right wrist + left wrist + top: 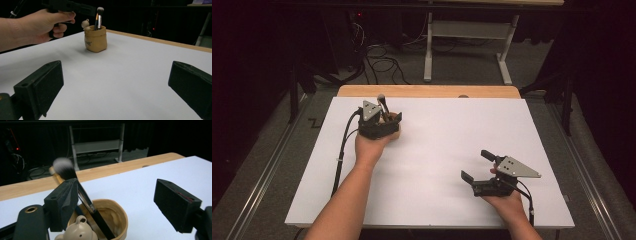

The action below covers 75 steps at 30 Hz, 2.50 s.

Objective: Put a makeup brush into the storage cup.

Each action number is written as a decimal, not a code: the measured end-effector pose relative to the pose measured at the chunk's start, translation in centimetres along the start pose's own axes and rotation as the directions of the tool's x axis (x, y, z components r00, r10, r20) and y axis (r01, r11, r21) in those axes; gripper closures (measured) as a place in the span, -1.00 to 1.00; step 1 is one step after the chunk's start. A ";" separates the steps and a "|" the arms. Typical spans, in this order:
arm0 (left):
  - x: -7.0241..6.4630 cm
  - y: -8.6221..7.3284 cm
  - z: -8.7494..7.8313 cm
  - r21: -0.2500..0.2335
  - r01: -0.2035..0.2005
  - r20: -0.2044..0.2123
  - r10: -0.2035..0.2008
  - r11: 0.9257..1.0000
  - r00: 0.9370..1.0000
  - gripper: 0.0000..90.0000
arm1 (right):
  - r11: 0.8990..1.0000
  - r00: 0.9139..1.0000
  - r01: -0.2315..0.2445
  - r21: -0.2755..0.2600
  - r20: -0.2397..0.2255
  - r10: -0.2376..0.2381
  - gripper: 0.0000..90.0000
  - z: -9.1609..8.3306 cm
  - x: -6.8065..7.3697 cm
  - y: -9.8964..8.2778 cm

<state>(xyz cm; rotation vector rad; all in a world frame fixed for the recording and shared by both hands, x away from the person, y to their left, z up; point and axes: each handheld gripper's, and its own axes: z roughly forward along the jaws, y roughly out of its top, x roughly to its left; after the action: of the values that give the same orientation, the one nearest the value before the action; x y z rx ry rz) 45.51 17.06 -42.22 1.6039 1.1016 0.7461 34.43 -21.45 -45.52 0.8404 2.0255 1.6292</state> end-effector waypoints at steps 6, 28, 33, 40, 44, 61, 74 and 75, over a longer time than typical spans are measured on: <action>-0.2 0.2 -0.3 -0.005 -0.004 0.015 0.004 1.000 1.000 -0.59 | 1.000 1.000 0.003 -0.001 -0.002 -0.003 -0.99 0.1 0.1 0.0; -1.7 0.0 -1.6 0.053 0.032 0.068 -0.035 0.998 0.997 -1.00 | 1.000 1.000 0.002 0.000 0.015 -0.002 -0.99 0.0 0.0 0.0; -1.9 0.0 -2.6 0.047 0.033 0.070 -0.036 0.998 0.997 -0.99 | 1.000 1.000 0.004 0.003 0.020 -0.004 -0.99 0.0 -0.1 0.0; -2.1 -1.1 -3.9 0.055 0.029 0.086 -0.034 0.998 0.996 -0.99 | 1.000 1.000 0.008 0.001 0.026 -0.008 -0.99 -0.2 -0.3 0.1; -2.0 -2.0 -4.8 0.053 0.031 0.093 -0.036 0.998 0.995 -0.99 | 1.000 0.999 0.005 0.003 0.033 -0.006 -0.99 -0.3 -0.4 0.1; -1.4 -5.7 -9.4 0.090 0.003 0.137 -0.016 0.996 0.990 -0.97 | 1.000 0.999 0.001 0.009 0.052 -0.002 -0.99 -0.4 -0.7 -0.1; 0.3 -7.7 -14.6 0.065 -0.015 0.132 0.006 0.998 0.991 -0.98 | 1.000 0.997 0.004 0.010 0.079 -0.004 -0.99 -0.8 -1.0 -0.1; 0.3 -8.2 -14.9 0.060 -0.020 0.125 0.013 0.998 0.992 -0.99 | 1.000 0.997 0.005 0.009 0.082 -0.005 -0.99 -0.8 -1.0 -0.1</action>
<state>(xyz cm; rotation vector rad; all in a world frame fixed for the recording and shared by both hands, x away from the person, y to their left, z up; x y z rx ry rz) 30.19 23.79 -45.58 1.6898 1.0304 0.6191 34.61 -22.74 -45.53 0.8904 1.9785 1.5575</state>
